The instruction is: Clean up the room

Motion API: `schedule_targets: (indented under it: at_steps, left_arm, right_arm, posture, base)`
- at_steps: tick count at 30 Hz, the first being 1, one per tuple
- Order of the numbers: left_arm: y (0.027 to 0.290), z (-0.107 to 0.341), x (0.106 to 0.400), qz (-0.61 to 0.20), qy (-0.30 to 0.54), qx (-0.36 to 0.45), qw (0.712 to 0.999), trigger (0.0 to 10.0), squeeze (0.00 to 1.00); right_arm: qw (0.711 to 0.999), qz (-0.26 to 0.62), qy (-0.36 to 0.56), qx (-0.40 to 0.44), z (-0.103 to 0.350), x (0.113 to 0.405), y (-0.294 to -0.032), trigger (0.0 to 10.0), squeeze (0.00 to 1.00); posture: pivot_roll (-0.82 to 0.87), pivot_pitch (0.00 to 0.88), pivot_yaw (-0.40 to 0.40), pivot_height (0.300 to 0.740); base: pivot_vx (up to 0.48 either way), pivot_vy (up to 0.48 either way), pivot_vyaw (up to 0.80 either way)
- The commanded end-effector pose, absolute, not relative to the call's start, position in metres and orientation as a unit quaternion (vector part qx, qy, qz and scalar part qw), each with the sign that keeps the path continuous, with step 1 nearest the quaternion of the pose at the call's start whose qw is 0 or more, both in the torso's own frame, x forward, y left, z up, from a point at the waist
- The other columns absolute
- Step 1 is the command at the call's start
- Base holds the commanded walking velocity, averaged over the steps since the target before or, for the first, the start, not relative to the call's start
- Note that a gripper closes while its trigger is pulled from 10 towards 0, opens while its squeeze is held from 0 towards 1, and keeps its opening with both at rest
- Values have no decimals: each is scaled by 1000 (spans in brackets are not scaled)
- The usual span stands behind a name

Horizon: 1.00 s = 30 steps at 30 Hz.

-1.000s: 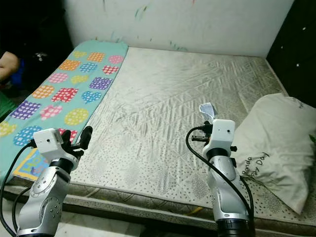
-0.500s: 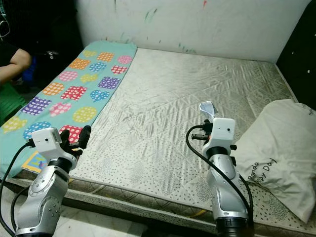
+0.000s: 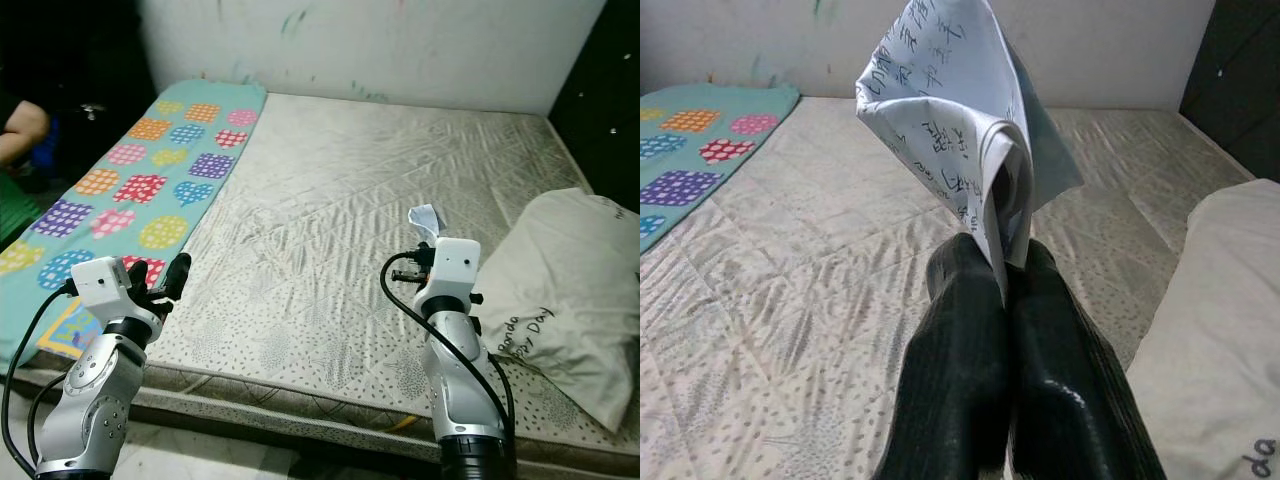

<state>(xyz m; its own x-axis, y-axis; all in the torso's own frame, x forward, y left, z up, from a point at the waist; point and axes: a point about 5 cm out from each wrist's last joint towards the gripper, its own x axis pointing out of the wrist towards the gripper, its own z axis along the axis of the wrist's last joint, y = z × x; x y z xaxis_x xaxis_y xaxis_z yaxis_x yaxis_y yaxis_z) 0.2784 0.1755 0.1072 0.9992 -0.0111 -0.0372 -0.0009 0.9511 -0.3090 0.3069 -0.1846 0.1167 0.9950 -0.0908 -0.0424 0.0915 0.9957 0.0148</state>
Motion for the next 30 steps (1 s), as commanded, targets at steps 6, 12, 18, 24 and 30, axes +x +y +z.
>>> schedule_targets:
  at_steps: [6, 12, 18, 24, 30]
  left_arm:
    - [177, 110, 280, -4, 16, -150, 989, 10000, 0]
    - [177, 110, 279, -4, 16, -150, 988, 10000, 0]
    - [177, 110, 279, -4, 17, -151, 988, 10000, 0]
    - [177, 110, 279, -4, 17, -151, 988, 10000, 0]
    - [177, 110, 279, -4, 18, -152, 988, 10000, 0]
  right_arm:
    - [999, -40, 15, 6, 119, 309, -183, 10000, 0]
    - [999, -39, 15, 4, 119, 310, -183, 10000, 0]
    - [999, -39, 15, 3, 119, 310, -183, 10000, 0]
    - [999, -40, 15, 3, 119, 310, -183, 10000, 0]
    - [999, -40, 15, 1, 119, 310, -184, 10000, 0]
  posture:
    - [-43, 0, 15, 740]
    - [-43, 0, 14, 740]
    - [-43, 0, 14, 740]
    - [-45, 0, 15, 740]
    - [-45, 0, 14, 740]
  base:
    - [0, 296, -308]
    - [0, 294, 0]
    - [0, 297, 0]
    - [0, 307, 0]
    - [0, 307, 0]
